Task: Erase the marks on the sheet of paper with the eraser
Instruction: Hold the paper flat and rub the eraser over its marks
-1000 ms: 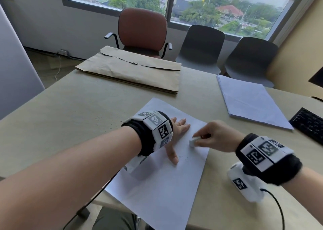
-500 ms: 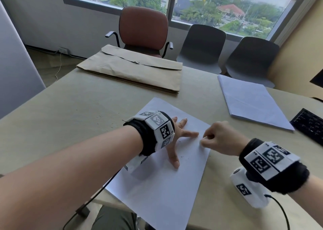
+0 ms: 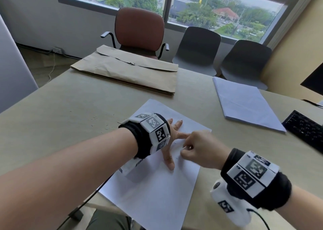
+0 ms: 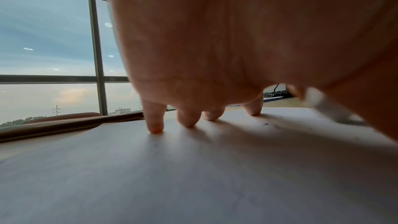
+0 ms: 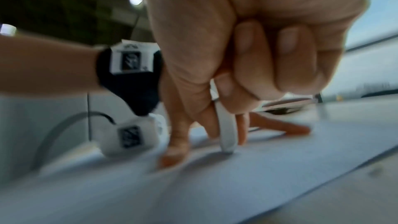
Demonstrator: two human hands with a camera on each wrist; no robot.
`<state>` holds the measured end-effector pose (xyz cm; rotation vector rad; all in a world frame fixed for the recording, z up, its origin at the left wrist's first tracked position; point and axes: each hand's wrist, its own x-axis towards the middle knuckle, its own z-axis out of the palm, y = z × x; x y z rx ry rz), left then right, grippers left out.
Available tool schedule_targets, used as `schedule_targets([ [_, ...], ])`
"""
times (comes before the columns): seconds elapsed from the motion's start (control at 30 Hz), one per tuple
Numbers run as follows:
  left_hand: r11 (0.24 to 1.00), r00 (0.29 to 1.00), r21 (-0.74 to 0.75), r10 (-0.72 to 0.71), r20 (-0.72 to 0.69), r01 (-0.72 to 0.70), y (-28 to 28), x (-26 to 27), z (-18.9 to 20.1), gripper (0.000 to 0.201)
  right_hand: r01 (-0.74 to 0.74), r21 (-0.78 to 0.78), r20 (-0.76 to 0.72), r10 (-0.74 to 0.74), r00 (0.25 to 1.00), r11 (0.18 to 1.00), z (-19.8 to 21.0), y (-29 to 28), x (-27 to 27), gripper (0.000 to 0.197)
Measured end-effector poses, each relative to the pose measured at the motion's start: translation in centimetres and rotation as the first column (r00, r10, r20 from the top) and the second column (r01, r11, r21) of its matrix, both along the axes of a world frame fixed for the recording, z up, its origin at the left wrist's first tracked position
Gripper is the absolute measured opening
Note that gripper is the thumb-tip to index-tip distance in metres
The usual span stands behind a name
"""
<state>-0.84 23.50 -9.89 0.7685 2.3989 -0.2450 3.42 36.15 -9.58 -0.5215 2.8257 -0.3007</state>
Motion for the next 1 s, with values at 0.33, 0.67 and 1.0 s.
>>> schedule_targets([
  [0.33, 1.000, 1.000, -0.003, 0.010, -0.009, -0.010, 0.0, 0.0, -0.1, 0.118, 0.034, -0.043, -0.025, -0.036, 0.999, 0.998, -0.1, 0.2, 0.7, 0.039],
  [0.67, 1.000, 1.000, 0.016, 0.015, -0.002, -0.015, -0.1, 0.2, 0.2, 0.116, 0.109, -0.141, -0.028, -0.114, 0.993, 0.984, -0.4, 2.1, -1.3, 0.019],
  [1.0, 1.000, 1.000, 0.020, 0.019, 0.013, -0.020, -0.2, 0.3, 0.3, 0.116, 0.144, -0.111, 0.004, -0.145, 0.989, 0.983, 0.1, 1.8, -2.1, 0.026],
])
